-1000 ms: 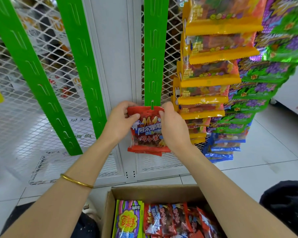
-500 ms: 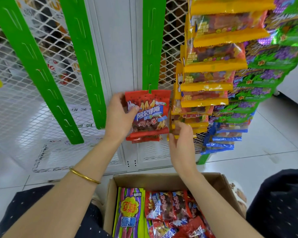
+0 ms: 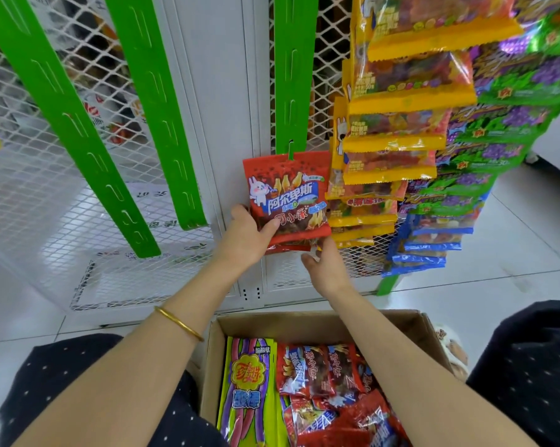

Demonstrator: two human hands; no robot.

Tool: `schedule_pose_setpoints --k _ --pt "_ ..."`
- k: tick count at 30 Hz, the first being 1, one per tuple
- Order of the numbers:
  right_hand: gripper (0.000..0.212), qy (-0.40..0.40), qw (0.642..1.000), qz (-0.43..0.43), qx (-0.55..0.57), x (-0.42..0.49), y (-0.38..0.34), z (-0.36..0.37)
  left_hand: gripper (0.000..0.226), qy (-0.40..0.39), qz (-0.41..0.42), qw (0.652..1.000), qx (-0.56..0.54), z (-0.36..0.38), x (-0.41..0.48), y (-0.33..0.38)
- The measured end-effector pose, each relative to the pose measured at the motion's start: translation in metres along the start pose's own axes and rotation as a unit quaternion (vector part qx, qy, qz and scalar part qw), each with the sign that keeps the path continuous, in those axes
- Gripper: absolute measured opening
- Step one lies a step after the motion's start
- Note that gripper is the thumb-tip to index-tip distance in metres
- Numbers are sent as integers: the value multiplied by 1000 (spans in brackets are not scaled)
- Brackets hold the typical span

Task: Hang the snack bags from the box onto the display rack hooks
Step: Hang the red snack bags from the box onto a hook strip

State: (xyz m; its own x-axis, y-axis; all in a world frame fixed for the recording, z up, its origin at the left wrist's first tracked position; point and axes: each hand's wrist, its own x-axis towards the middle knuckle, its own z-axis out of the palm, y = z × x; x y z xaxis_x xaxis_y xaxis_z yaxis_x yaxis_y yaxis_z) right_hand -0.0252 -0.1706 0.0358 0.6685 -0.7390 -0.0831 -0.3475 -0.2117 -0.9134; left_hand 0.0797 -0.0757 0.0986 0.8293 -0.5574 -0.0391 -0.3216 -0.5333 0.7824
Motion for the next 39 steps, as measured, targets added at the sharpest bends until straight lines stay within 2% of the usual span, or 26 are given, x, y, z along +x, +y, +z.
schedule_pose_setpoints --k 6,10,16,20,23,27,31,34,39 --pt "59 -19 997 26 68 4 2 9 46 -29 -10 999 20 6 1 2" --pt "62 -16 997 14 75 3 4 10 43 -36 -10 999 26 9 1 0" --pt "54 -9 999 8 45 4 3 4 40 -40 -5 999 20 11 0 -1" --pt "41 99 995 6 -2 -6 1 0 40 -50 -4 999 12 11 -3 -1" --pt "42 149 987 -1 57 -13 -7 -6 40 -53 0 999 13 11 -5 0" --pt "47 144 986 -33 82 -15 -18 -8 36 -53 6 998 20 13 -4 2" --pt "29 169 983 -42 62 -14 -22 -8 34 -49 12 998 27 15 -3 -1" --pt "19 176 982 -20 65 -8 -19 -5 35 -43 14 999 24 16 -1 -3" --pt "21 161 982 32 89 2 -17 0 36 -41 17 998 38 15 -1 -4"
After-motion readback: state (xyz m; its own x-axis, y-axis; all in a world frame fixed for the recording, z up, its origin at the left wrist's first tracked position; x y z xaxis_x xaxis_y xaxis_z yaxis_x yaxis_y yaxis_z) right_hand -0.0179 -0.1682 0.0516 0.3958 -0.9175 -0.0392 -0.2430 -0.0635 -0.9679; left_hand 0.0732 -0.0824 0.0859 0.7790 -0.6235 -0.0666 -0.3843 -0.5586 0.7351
